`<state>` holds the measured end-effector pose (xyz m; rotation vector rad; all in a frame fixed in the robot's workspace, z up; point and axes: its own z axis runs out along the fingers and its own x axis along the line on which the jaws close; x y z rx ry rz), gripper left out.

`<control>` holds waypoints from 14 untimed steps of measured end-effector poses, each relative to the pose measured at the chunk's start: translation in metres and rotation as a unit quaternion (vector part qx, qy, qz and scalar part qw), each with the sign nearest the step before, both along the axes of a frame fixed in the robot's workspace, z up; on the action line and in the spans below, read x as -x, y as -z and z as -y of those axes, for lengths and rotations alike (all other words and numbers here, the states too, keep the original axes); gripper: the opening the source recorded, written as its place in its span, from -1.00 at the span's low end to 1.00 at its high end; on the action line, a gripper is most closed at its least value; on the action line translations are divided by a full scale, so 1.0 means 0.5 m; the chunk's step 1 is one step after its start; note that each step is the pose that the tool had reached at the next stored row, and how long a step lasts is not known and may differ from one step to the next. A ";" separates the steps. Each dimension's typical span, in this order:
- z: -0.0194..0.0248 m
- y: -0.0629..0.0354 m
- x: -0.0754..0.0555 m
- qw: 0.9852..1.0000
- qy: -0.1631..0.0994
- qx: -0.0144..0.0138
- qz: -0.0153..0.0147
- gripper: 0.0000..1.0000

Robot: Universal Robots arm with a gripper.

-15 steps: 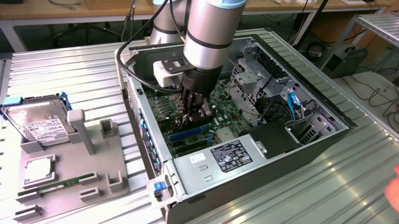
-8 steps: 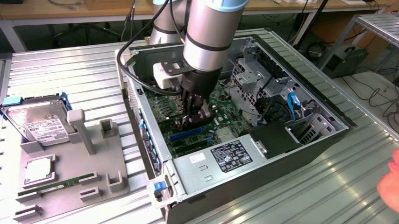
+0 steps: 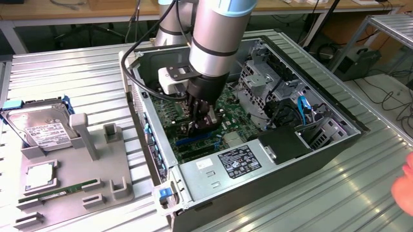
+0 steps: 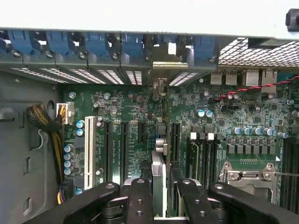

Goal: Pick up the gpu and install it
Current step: 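Insert the gpu into the slot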

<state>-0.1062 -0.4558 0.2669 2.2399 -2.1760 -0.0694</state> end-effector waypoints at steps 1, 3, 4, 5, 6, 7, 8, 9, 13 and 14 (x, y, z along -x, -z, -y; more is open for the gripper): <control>0.0000 0.002 0.000 1.000 0.000 0.000 0.000 -0.48; 0.0003 0.005 0.001 1.000 0.000 0.000 0.000 -0.48; 0.0007 0.005 0.002 1.000 0.000 0.000 0.000 -0.48; 0.0009 0.005 0.002 1.000 0.000 0.000 0.000 -0.48; 0.0014 0.005 0.002 1.000 0.001 0.000 0.000 -0.48; 0.0015 0.005 0.002 1.000 0.001 0.000 0.000 -0.48; 0.0016 0.005 0.003 1.000 0.001 0.000 0.000 -0.48; 0.0016 0.005 0.003 1.000 0.002 0.000 0.000 -0.48; 0.0019 0.004 0.003 1.000 0.003 0.000 0.000 -0.48; 0.0019 0.003 0.003 1.000 0.003 0.000 0.000 -0.48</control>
